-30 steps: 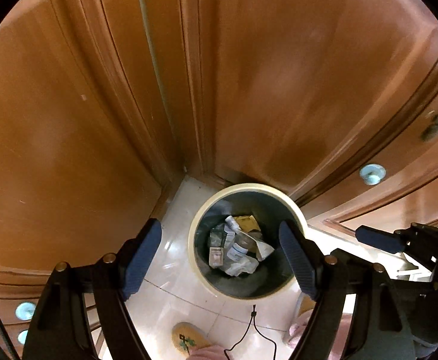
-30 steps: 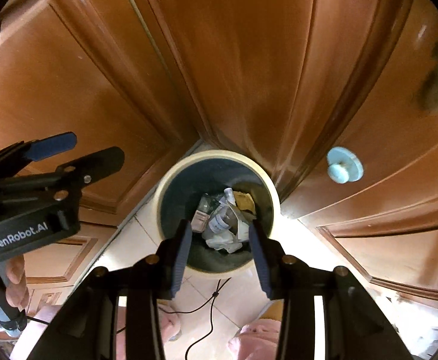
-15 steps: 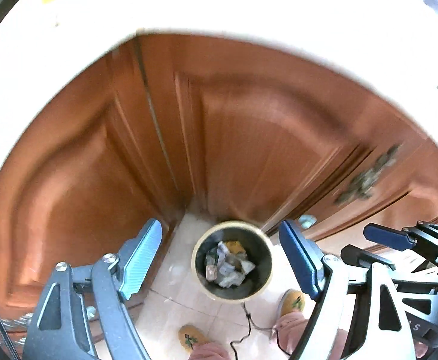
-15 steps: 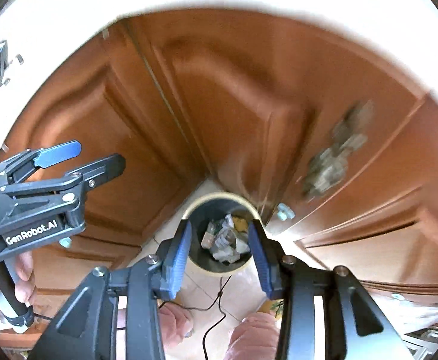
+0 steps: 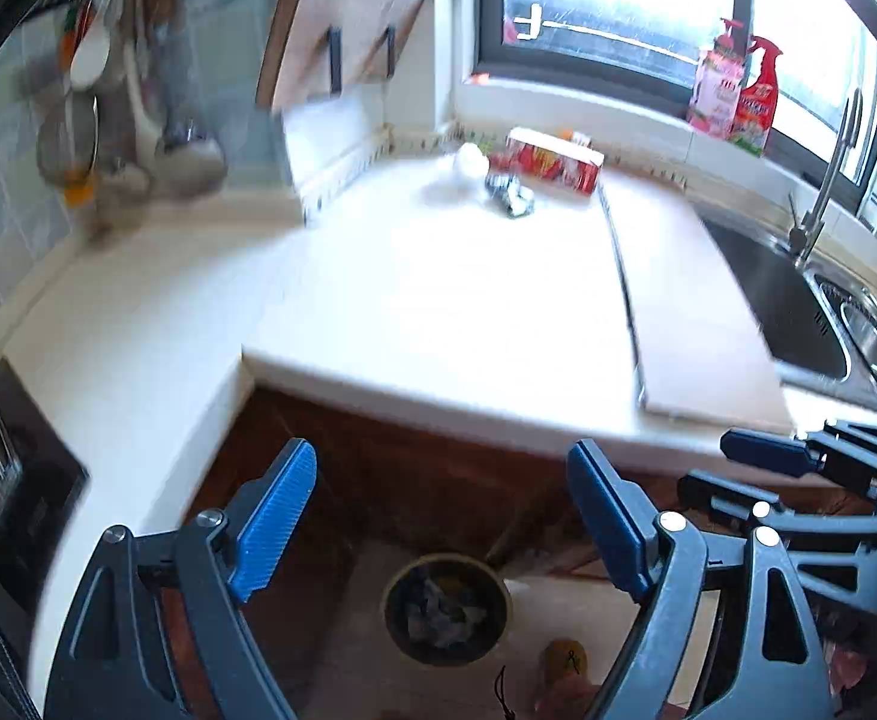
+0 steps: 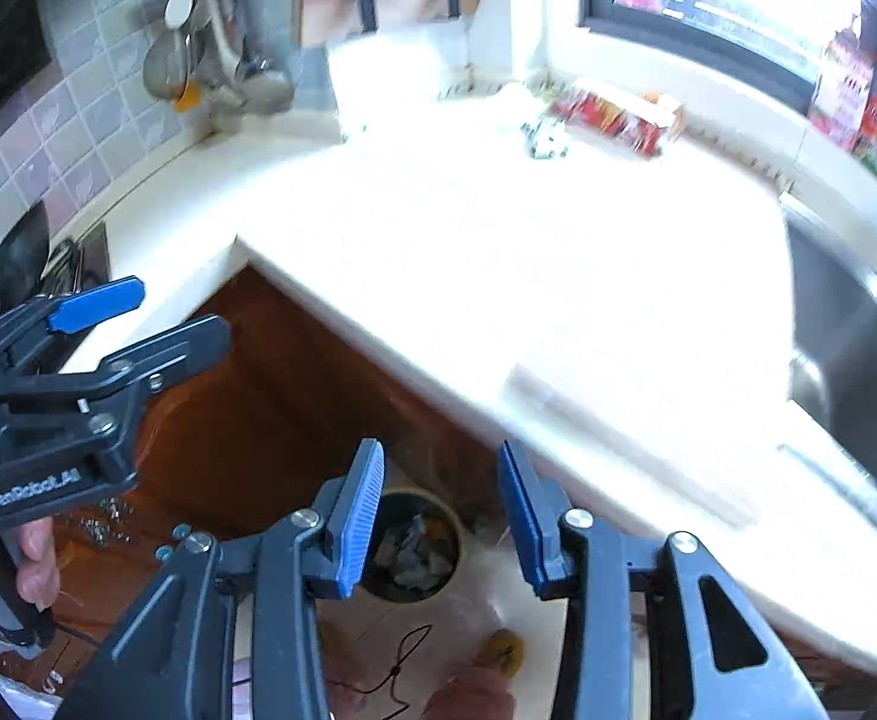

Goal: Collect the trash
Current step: 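Raise both open tools back up to the counter items, then grasp the clear plastic bag with the left tool while the right tool grasps the black-and-white wrapper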

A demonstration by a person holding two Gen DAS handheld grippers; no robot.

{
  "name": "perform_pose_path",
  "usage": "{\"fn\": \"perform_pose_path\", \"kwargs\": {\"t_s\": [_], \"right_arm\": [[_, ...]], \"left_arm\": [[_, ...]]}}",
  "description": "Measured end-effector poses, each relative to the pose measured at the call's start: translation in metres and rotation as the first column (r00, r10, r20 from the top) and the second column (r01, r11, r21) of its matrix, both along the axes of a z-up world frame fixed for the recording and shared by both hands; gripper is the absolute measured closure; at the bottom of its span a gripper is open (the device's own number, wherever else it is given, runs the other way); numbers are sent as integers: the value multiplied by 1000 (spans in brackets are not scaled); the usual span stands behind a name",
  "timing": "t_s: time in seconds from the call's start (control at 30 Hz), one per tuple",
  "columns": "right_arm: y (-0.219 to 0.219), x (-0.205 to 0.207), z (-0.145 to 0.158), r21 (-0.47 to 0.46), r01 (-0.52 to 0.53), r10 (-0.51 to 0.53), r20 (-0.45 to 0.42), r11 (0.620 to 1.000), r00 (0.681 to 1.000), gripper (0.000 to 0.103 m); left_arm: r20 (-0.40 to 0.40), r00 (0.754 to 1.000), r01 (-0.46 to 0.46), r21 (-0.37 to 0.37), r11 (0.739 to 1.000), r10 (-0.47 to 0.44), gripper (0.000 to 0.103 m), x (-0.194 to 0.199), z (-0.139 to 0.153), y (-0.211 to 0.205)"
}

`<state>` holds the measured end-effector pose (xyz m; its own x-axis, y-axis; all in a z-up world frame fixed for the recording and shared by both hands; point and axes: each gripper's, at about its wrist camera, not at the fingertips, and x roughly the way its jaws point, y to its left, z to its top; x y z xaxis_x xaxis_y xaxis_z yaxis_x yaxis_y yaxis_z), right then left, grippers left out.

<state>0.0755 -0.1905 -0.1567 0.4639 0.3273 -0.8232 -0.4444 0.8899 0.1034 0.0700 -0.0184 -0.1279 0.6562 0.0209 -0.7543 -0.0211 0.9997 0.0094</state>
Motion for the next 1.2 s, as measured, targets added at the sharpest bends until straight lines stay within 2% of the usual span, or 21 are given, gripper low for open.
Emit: {"fn": "perform_pose_path", "kwargs": {"t_s": [0.2,0.33,0.53,0.7,0.87,0.97,1.07,1.1,1.2], "right_arm": [[-24,41,49,-43,19,-15,86,999,996,63],[-44,79,78,-13,26,-25,101,1000,995,63],[-56,143,108,6,14,-15,100,1000,995,61],[-53,191,122,26,-4,1,91,1000,996,61],[-45,239,115,96,-21,16,53,995,998,60],[-37,266,99,123,-21,19,18,992,1000,60],[-27,293,74,137,-12,17,-36,991,999,60],[-24,301,65,135,-4,10,-49,991,999,60],[-17,324,40,122,5,4,-76,992,997,60]], "left_arm": [[66,997,44,49,998,-47,15,35,55,-14],[102,992,64,44,997,-68,14,74,82,-26],[73,995,74,2,997,-74,14,150,103,-37],[48,996,77,6,997,-77,14,211,111,-41],[37,997,68,54,996,-70,14,264,99,-40],[18,998,57,89,994,-59,14,299,82,-38],[-23,998,57,57,997,-55,16,329,62,-30],[-43,997,63,33,997,-61,21,340,53,-27],[-105,991,76,-22,997,-78,24,364,26,-19]]}}
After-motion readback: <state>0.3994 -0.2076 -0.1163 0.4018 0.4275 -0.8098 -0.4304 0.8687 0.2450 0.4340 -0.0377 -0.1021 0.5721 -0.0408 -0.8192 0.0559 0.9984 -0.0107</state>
